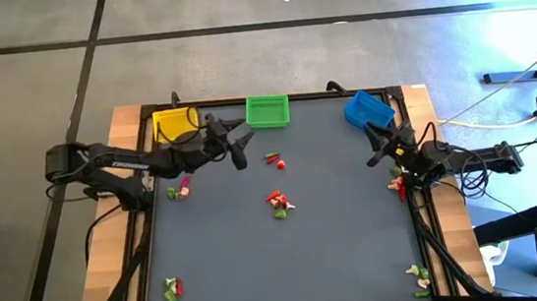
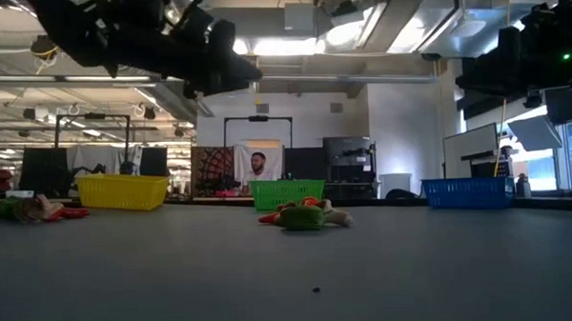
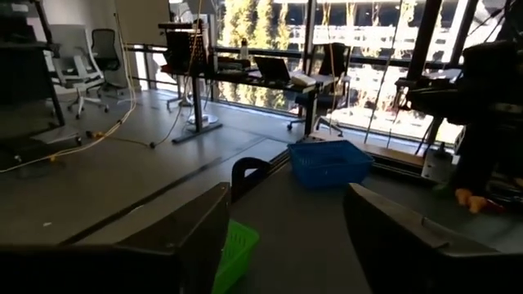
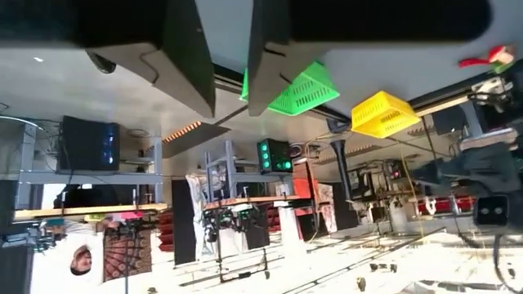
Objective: Sort produce into baskets
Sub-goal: Put the red chili pepper into the yellow basket
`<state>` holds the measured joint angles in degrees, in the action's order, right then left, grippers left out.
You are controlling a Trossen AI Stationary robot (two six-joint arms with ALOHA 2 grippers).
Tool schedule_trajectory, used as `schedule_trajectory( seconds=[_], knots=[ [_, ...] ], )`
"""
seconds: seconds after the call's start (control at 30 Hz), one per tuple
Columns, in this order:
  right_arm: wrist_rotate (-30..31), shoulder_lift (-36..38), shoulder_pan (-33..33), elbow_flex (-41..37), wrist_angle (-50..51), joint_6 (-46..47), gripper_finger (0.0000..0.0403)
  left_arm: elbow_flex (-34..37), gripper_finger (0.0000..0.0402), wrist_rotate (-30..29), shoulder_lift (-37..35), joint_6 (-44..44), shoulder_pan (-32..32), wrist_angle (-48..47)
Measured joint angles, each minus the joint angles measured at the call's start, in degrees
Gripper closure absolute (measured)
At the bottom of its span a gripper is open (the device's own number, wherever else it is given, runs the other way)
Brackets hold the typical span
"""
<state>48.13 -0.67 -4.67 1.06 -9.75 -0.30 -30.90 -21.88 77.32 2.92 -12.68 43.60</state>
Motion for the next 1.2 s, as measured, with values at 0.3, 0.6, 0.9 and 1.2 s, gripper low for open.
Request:
schedule_trajectory(
  seconds=[0.3, 0.6, 0.9, 1.2],
  knots=[
    [-5.25, 0.02, 1.43, 0.02, -0.42, -3.35, 0.0270, -3.30, 0.0164, 0.10, 7.07, 1.15, 0.28, 0.32],
    [-5.74, 0.02, 1.36, 0.04, -0.97, -3.14, 0.0269, -3.56, 0.0164, 0.08, 11.87, 3.17, 1.02, 0.43],
    [-5.74, 0.02, 1.36, 0.07, -3.75, -3.04, 0.0269, -3.56, 0.0164, 0.37, 14.58, 5.70, 3.54, 0.10],
    [-6.52, 0.02, 1.32, 0.09, -3.46, -1.05, 0.0269, -9.21, 0.0164, 0.39, 14.62, 7.51, 5.71, -17.91]
  ],
)
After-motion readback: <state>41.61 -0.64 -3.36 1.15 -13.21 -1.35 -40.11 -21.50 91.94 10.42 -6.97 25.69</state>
